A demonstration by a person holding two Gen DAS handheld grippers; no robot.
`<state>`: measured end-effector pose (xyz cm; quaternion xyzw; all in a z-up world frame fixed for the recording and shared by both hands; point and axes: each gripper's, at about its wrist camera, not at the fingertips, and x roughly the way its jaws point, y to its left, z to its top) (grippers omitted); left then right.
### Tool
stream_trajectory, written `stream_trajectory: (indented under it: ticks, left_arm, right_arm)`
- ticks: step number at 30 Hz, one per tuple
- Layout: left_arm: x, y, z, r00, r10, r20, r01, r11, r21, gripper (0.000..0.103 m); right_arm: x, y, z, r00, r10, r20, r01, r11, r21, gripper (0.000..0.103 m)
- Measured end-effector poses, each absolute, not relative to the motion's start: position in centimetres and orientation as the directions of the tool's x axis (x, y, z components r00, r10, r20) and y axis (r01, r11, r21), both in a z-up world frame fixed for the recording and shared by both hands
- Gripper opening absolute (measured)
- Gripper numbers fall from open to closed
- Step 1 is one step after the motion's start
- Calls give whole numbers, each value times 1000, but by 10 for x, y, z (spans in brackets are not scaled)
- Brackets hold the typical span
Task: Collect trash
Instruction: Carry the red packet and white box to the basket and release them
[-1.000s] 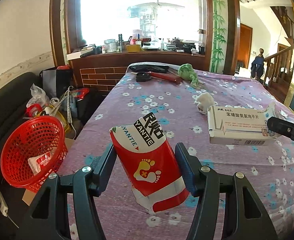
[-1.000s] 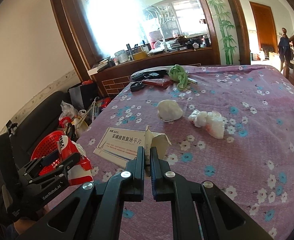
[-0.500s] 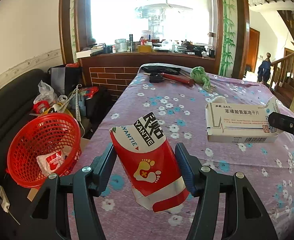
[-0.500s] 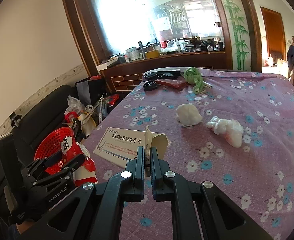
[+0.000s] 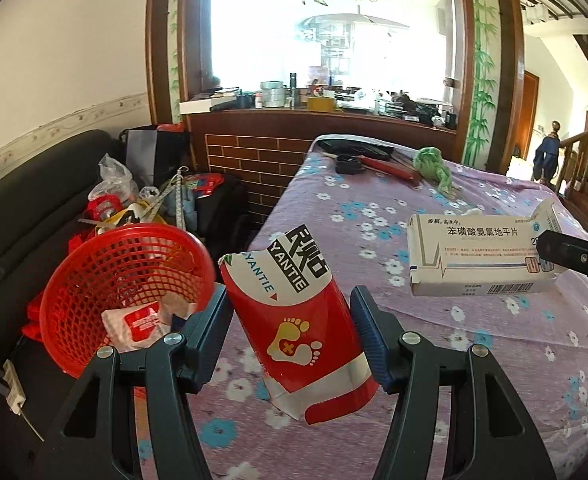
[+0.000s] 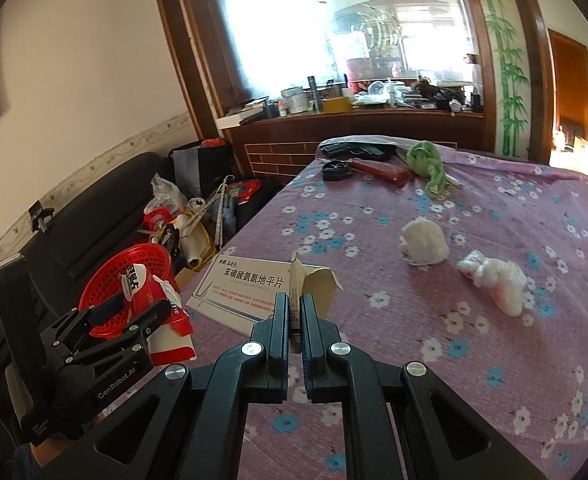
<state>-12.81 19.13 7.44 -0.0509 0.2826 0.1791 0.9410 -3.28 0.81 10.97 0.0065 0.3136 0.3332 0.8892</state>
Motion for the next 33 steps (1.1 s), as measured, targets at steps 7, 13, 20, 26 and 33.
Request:
stream_trajectory:
  ticks: [7,13,20,26,33]
  left_arm:
    - [-135,213,78,769,337,-543,-401,916,-1,60]
    - [-144,241,85,765,366,-530,-441,897,-17,60]
    - [-159,302,90,733,416,-539,-522,851,-52,60]
    - [-166,349,82,685,463,-563,-587,808,-49,61]
    - [-169,378,68,637,495,-591,-641,766,-50,80]
  right_arm:
    - [-29,34,113,563,611,-556,-619,758,205,6]
    - [-27,65,119,542,626,-560,-651,735,191,7]
    - [-27,119,129,519,640,-567,-697,701,153,7]
    - [-30,179,127,486,647,-587,-734,667,127,7]
    - [-31,240,109,458,636,-621,-764,639,92,12]
